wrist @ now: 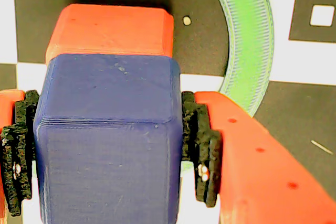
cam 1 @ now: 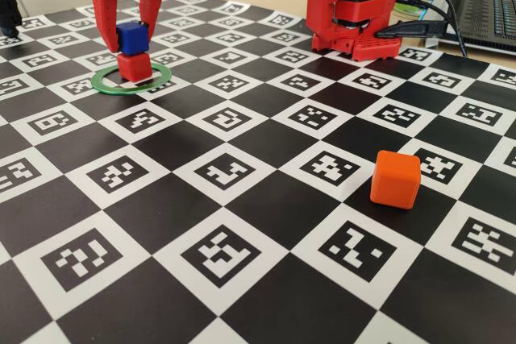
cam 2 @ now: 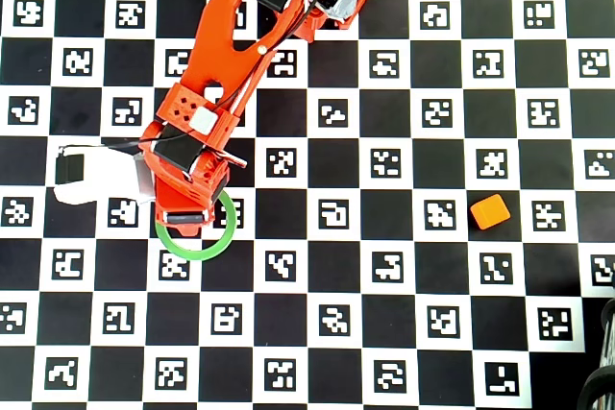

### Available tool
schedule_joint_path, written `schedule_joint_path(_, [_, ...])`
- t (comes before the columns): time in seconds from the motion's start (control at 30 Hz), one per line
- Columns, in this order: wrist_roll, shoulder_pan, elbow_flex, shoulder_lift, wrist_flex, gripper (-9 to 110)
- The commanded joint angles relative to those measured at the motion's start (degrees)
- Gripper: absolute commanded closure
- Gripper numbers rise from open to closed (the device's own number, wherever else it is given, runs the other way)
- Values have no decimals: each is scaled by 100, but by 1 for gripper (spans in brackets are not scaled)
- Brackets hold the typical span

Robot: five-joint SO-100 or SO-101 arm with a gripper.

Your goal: Grab the red cube then put it in the green circle then put the blue cube on top and finally the orange cube on top

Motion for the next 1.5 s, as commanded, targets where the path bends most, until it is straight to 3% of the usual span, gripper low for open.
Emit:
schedule_joint_path(0.0, [18, -18, -53, 158, -79, 93])
schedule_joint_path(0.17, [97, -18, 26, 176, -185, 88])
schedule_joint_path(0.37, [141, 9, 62, 220, -220, 67])
schedule_joint_path(0.5, [176, 35, 26, 343, -97, 60])
schedule_joint_path(0.83, [624, -123, -1125, 1310, 1775, 59])
schedule_joint_path(1.1, [2162, -1485, -1503, 1793, 2865, 59])
schedule_joint_path(1.47, [5265, -4605, -1485, 1837, 3050, 60])
